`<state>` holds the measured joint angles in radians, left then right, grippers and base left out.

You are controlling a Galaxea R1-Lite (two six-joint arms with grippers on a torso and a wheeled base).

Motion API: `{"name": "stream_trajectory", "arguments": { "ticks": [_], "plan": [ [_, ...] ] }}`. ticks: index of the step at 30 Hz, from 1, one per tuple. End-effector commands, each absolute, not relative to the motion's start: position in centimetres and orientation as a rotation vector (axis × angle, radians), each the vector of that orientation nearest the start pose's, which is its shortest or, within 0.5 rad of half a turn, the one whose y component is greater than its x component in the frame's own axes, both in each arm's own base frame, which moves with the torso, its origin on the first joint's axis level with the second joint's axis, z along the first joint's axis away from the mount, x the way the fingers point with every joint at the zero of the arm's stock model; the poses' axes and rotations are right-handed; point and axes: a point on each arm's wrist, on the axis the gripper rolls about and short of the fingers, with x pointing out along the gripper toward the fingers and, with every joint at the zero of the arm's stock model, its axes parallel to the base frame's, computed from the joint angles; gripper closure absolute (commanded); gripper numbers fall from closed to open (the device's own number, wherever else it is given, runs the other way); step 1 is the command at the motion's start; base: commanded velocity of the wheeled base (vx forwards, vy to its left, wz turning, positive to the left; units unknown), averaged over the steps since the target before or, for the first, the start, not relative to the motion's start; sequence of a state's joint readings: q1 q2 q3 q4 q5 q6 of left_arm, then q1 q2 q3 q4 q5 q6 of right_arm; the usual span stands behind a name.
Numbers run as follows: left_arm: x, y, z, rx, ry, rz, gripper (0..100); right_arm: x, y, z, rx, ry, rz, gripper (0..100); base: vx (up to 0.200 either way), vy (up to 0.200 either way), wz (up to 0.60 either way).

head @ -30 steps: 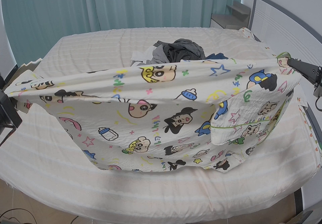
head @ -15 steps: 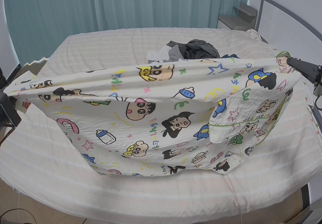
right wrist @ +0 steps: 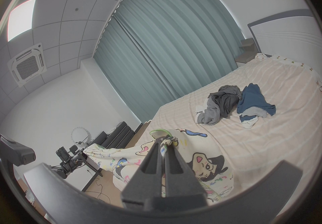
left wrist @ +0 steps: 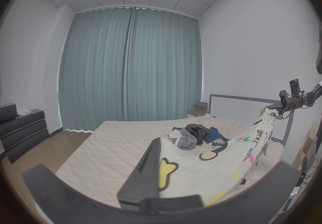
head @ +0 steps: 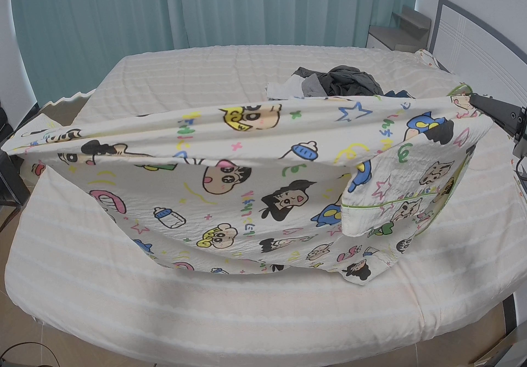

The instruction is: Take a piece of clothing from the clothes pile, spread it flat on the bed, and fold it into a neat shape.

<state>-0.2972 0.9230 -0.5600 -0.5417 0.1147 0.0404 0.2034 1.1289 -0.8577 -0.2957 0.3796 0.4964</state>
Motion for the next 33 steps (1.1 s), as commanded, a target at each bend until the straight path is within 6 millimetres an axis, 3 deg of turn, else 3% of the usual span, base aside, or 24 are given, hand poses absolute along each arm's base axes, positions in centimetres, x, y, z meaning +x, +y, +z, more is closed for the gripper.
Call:
{"name": "stream_trajectory", "arguments": {
  "ticks": [1, 33],
  "plan": [
    [10.47, -2.94, 26.64, 0.004, -0.183, -0.178, 100, 15.66, 4.09, 29.93, 0.481, 0.122, 0.578, 100, 0.0, 0.2, 0.0],
    [10.35, -2.82, 26.2, 0.005, -0.17, -0.171, 100, 15.42, 5.06, 29.87, 0.477, 0.139, 0.639, 100, 0.0, 0.2, 0.0]
  ]
}}
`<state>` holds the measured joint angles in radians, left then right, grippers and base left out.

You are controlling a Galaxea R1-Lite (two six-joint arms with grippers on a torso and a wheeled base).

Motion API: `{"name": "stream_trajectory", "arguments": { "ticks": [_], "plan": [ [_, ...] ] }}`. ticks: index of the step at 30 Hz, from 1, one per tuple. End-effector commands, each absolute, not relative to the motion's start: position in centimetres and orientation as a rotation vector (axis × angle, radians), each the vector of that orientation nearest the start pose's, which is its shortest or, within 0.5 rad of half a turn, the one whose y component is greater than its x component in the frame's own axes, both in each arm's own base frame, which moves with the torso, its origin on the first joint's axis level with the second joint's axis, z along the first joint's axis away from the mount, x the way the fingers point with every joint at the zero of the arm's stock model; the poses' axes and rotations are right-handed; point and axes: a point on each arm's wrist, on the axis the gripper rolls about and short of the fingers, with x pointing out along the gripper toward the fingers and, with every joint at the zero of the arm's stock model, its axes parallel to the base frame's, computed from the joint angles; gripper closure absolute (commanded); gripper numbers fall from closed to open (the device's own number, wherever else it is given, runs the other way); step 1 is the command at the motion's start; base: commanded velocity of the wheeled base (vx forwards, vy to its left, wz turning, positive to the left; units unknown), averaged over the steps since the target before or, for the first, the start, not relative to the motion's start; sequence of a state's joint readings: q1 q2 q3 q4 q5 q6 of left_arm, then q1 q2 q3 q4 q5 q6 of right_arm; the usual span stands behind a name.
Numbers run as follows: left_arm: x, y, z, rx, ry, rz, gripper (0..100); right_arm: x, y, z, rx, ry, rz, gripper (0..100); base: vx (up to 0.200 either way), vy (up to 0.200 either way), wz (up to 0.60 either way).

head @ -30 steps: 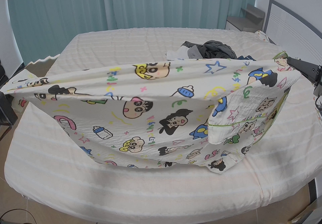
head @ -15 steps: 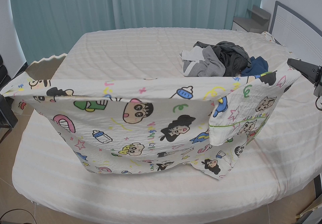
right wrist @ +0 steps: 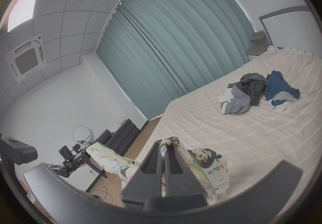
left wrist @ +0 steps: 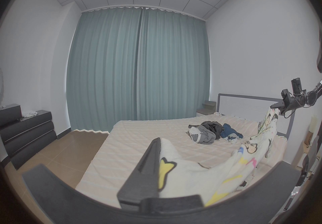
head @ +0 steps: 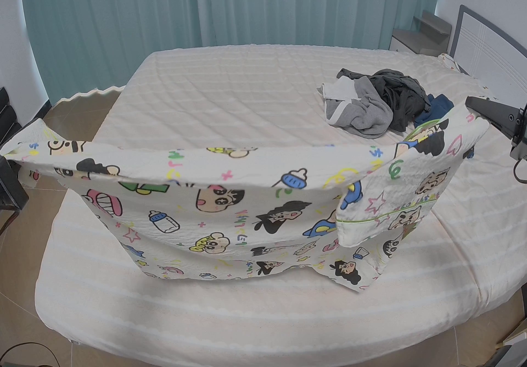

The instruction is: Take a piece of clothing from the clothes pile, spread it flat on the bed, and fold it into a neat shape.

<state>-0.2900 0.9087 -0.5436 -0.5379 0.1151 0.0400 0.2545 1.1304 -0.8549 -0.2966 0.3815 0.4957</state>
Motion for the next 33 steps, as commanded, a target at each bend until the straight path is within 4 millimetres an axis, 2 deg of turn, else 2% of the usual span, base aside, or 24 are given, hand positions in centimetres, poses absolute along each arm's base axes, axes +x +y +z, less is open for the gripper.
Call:
{"name": "stream_trajectory", "arguments": {
  "ticks": [1, 11, 21, 27, 33],
  "plan": [
    [10.3, -2.8, 26.2, 0.005, -0.17, -0.171, 100, 15.4, 5.1, 29.9, 0.477, 0.139, 0.639, 100, 0.0, 0.2, 0.0],
    [10.5, -2.3, 26.2, 0.01, -0.17, -0.124, 100, 15.4, 5.2, 30.0, 0.477, 0.136, 0.651, 100, 0.0, 0.2, 0.0],
    [11.1, -2.4, 26.4, 0.005, -0.162, -0.127, 100, 15.9, 5.4, 29.8, 0.478, 0.146, 0.65, 100, 0.0, 0.0, 0.0],
    [14.2, -2.6, 27.1, 0.012, -0.121, -0.089, 100, 17.8, 5.9, 30.5, 0.48, 0.148, 0.644, 100, 0.0, 0.0, 0.0],
    [20.8, -3.0, 29.5, 0.016, -0.11, -0.043, 100, 21.9, 6.5, 32.7, 0.477, 0.105, 0.632, 100, 0.0, 0.0, 0.0]
  ]
}}
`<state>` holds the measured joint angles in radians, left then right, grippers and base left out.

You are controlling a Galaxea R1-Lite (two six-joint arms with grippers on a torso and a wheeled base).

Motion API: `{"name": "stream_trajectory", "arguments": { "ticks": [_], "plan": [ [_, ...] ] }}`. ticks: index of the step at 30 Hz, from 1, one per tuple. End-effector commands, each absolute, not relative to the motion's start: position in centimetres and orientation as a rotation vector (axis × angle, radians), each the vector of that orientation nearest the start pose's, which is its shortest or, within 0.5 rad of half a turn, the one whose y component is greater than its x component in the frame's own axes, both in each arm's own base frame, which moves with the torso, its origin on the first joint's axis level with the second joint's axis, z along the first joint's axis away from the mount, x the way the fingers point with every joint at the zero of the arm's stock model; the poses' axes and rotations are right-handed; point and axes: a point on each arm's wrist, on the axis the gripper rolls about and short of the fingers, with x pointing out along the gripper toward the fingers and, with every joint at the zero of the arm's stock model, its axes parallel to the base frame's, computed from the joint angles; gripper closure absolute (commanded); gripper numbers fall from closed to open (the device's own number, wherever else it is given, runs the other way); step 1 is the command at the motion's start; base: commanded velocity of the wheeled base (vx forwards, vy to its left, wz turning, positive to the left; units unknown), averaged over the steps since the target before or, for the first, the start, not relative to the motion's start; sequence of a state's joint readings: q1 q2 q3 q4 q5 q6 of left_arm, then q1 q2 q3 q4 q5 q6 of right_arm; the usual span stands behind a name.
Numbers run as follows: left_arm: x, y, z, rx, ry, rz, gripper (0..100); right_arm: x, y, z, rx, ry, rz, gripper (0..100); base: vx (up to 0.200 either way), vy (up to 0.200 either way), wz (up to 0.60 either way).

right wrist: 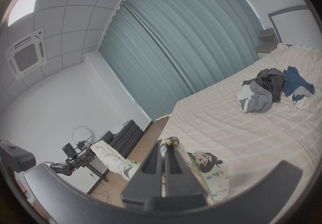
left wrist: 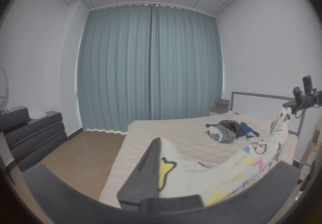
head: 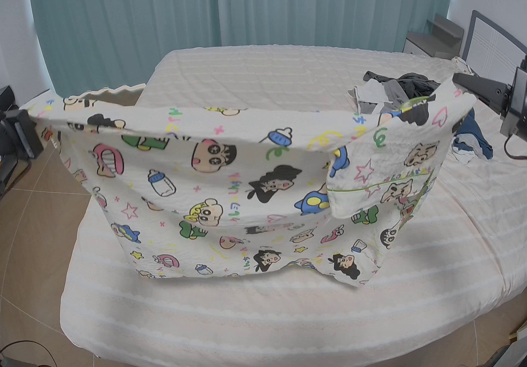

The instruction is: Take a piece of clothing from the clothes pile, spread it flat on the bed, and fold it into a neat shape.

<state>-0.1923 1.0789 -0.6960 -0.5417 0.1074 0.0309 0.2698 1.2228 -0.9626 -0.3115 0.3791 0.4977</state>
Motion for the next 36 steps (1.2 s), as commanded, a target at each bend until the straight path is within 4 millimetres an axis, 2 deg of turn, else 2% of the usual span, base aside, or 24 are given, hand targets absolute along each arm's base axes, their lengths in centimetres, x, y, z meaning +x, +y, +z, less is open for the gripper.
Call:
{"name": "stream_trajectory", "arguments": {
  "ticks": [1, 7, 8, 9, 10, 12, 13, 15, 17, 20, 21, 23, 24, 25, 26, 27, 29, 30, 31, 33, 34, 36],
  "plan": [
    [22.0, -3.1, 30.0, 0.016, -0.115, -0.038, 100, 22.9, 6.7, 33.2, 0.478, 0.096, 0.631, 100, 0.0, 0.0, 0.0],
    [29.3, -3.3, 34.2, 0.002, -0.228, 0.011, 100, 28.8, 6.7, 36.7, 0.468, -0.027, 0.606, 100, 0.0, 0.0, 0.0],
    [29.3, -3.3, 34.2, 0.002, -0.228, 0.011, 100, 28.8, 6.7, 36.7, 0.468, -0.027, 0.606, 100, 0.0, 0.0, 0.0],
    [31.3, -3.3, 35.5, -0.006, -0.275, 0.039, 100, 29.9, 6.7, 38.2, 0.464, -0.08, 0.611, 100, 0.0, 0.0, 0.0],
    [31.4, -3.3, 35.5, -0.007, -0.278, 0.041, 100, 30.0, 6.8, 38.2, 0.464, -0.081, 0.611, 100, 0.0, 0.0, 0.0],
    [33.6, -3.5, 36.9, -0.017, -0.338, 0.047, 100, 31.2, 6.9, 39.7, 0.458, -0.144, 0.621, 100, 0.0, 0.0, 0.0],
    [33.8, -3.5, 37.0, -0.019, -0.343, 0.047, 100, 31.3, 6.9, 39.8, 0.458, -0.149, 0.622, 100, 0.0, 0.0, 0.0],
    [35.3, -3.7, 36.7, -0.024, -0.345, 0.046, 100, 32.4, 7.1, 39.9, 0.456, -0.162, 0.622, 100, 0.0, 0.0, 0.0],
    [37.4, -3.9, 35.2, -0.025, -0.322, 0.047, 100, 34.0, 7.3, 38.9, 0.459, -0.15, 0.606, 100, 0.0, 0.0, 0.0],
    [38.6, -3.8, 33.8, -0.023, -0.295, 0.053, 100, 34.8, 7.6, 37.9, 0.466, -0.13, 0.594, 100, 0.0, 0.0, 0.0],
    [39.9, -3.8, 32.0, -0.031, -0.264, 0.059, 100, 35.5, 7.8, 36.0, 0.47, -0.089, 0.569, 100, 0.0, 0.0, 0.0],
    [40.6, -3.7, 30.2, -0.046, -0.237, 0.076, 100, 35.3, 7.8, 34.3, 0.474, -0.05, 0.564, 100, 0.0, 0.0, 0.0],
    [40.6, -3.7, 29.7, -0.05, -0.228, 0.085, 100, 35.2, 7.8, 33.9, 0.475, -0.043, 0.564, 100, 0.0, 0.0, 0.0],
    [40.4, -3.7, 27.1, -0.047, -0.172, 0.104, 100, 34.4, 7.6, 32.3, 0.471, 0.0, 0.576, 100, 0.0, 0.0, 0.0],
    [40.3, -3.7, 26.7, -0.045, -0.163, 0.102, 100, 34.1, 7.7, 32.1, 0.471, 0.01, 0.58, 100, 0.0, 0.0, 0.0],
    [39.6, -3.6, 25.3, -0.039, -0.128, 0.098, 100, 33.4, 7.5, 30.7, 0.471, 0.065, 0.597, 100, 0.0, 0.0, 0.0],
    [37.7, -3.4, 22.5, -0.026, -0.046, 0.069, 100, 31.5, 7.2, 28.1, 0.46, 0.157, 0.626, 100, 0.0, 0.0, 0.0],
    [37.0, -3.4, 21.7, -0.023, -0.02, 0.057, 100, 31.0, 7.0, 27.5, 0.455, 0.176, 0.63, 100, 0.0, 0.0, 0.0],
    [35.3, -3.3, 20.3, -0.017, 0.027, 0.025, 100, 30.0, 6.7, 26.1, 0.44, 0.208, 0.633, 100, 0.0, 0.0, 0.0],
    [32.6, -3.2, 18.2, -0.012, 0.104, -0.028, 100, 28.5, 6.1, 24.8, 0.427, 0.241, 0.64, 100, 0.0, 0.0, 0.0],
    [32.6, -3.2, 18.2, -0.012, 0.104, -0.028, 100, 28.5, 6.1, 24.8, 0.427, 0.241, 0.64, 100, 0.0, 0.0, 0.0],
    [29.8, -3.1, 16.2, -0.004, 0.189, -0.059, 100, 26.6, 5.5, 24.1, 0.433, 0.276, 0.669, 100, 0.0, 0.0, 0.0]
  ]
}}
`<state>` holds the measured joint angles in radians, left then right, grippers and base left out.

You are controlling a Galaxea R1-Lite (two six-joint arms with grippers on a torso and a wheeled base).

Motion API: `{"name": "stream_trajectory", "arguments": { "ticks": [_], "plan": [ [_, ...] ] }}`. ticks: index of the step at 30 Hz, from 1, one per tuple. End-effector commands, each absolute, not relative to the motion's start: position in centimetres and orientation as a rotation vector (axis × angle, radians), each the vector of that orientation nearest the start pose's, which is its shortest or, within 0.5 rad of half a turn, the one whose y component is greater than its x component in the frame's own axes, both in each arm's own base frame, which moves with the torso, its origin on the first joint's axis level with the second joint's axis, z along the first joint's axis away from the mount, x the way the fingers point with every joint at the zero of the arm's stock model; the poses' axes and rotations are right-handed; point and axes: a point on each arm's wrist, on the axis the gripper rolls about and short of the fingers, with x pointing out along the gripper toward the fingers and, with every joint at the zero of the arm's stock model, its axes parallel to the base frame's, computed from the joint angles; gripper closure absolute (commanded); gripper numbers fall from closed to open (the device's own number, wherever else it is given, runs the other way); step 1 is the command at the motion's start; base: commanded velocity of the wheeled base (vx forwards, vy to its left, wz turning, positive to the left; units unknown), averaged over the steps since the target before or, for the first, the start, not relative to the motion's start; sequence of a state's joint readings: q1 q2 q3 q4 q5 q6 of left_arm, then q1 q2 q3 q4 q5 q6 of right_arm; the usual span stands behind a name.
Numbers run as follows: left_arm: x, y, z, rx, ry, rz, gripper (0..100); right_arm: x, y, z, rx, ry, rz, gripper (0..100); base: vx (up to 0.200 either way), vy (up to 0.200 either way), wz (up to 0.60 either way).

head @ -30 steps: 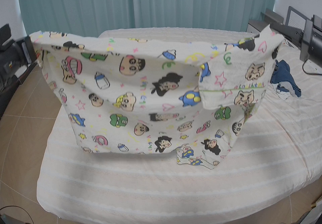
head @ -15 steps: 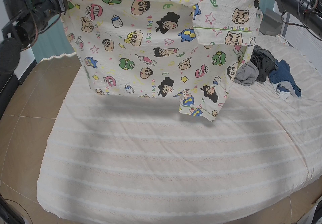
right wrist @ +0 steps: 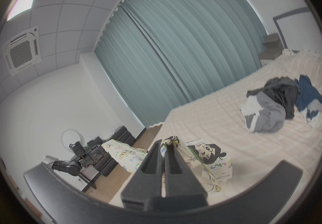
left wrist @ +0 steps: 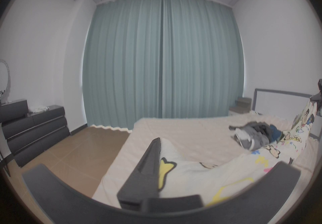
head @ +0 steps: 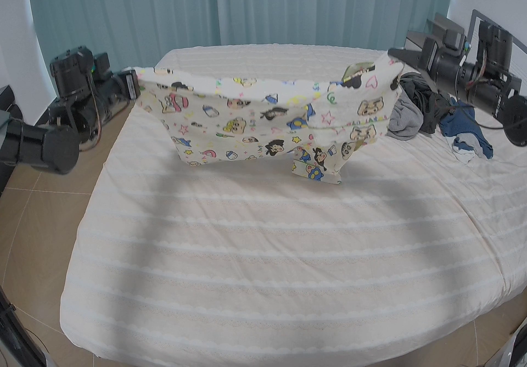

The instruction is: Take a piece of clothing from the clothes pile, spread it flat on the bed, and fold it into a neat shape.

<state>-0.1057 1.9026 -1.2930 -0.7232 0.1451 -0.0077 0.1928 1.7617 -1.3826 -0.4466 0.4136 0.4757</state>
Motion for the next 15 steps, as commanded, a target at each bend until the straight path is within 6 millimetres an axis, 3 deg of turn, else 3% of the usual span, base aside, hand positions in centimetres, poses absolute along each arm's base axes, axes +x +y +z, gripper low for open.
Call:
{"name": "stream_trajectory", "arguments": {
  "ticks": [1, 2, 4, 9, 10, 11, 15],
  "plan": [
    [29.8, -3.1, 16.2, -0.004, 0.189, -0.059, 100, 26.6, 5.5, 24.1, 0.433, 0.276, 0.669, 100, 0.0, 0.0, 0.0],
    [27.8, -2.9, 15.4, -0.001, 0.23, -0.062, 100, 24.9, 5.4, 23.4, 0.438, 0.307, 0.687, 100, 0.0, 0.0, 0.0],
    [26.2, -2.6, 15.2, -0.001, 0.245, -0.062, 100, 23.4, 5.2, 22.8, 0.44, 0.331, 0.688, 100, 0.0, 0.0, 0.0],
    [24.5, -2.5, 14.8, -0.001, 0.268, -0.063, 100, 22.0, 4.9, 22.8, 0.447, 0.362, 0.68, 100, 0.0, 0.0, 0.0],
    [22.5, -2.3, 13.7, 0.008, 0.325, -0.078, 100, 20.3, 4.6, 22.5, 0.453, 0.435, 0.664, 100, 0.0, 0.0, 0.0],
    [22.3, -2.3, 13.6, 0.005, 0.336, -0.086, 100, 20.1, 4.6, 22.4, 0.448, 0.448, 0.662, 100, 0.0, 0.0, 0.0],
    [20.7, -2.1, 12.5, 0.003, 0.402, -0.103, 100, 18.8, 4.5, 20.5, 0.401, 0.546, 0.657, 100, 0.0, 0.0, 0.0]
  ]
}}
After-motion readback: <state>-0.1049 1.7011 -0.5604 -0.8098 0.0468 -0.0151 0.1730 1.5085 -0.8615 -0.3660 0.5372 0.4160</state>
